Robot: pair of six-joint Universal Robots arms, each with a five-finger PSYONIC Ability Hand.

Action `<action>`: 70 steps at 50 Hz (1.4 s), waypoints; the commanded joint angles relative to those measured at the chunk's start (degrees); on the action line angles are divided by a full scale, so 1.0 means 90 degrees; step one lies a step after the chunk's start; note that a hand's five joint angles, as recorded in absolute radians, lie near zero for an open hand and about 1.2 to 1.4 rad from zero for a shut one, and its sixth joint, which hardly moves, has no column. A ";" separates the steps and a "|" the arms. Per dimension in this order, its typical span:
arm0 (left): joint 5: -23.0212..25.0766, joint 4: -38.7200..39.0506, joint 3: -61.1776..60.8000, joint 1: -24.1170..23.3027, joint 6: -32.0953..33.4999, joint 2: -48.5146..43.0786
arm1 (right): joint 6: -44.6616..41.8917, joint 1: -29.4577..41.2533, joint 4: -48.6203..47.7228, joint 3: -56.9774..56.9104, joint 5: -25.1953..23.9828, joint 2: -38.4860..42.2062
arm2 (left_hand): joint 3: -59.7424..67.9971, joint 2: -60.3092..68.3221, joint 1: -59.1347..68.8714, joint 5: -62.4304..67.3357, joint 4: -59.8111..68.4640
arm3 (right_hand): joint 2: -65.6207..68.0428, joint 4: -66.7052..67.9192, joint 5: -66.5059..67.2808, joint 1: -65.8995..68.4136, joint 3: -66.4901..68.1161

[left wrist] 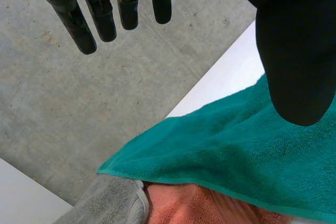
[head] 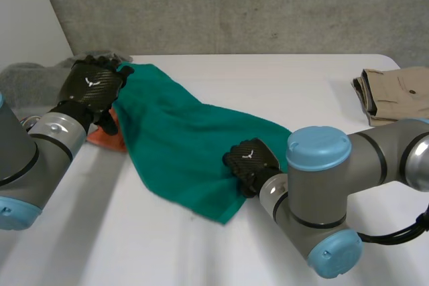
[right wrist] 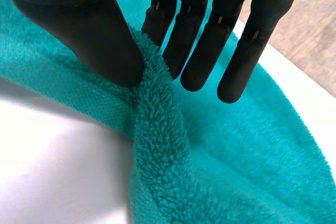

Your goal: Fold the laundry.

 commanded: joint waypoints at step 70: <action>0.0011 0.0554 0.0378 -0.1468 -0.2481 -0.1765 | 0.2260 -0.2154 0.2574 -0.2597 -0.1918 -0.4632 | -0.0294 -0.0270 -0.0158 -0.0211 -0.0170 | 0.1391 0.1305 0.1576 0.1755 0.1359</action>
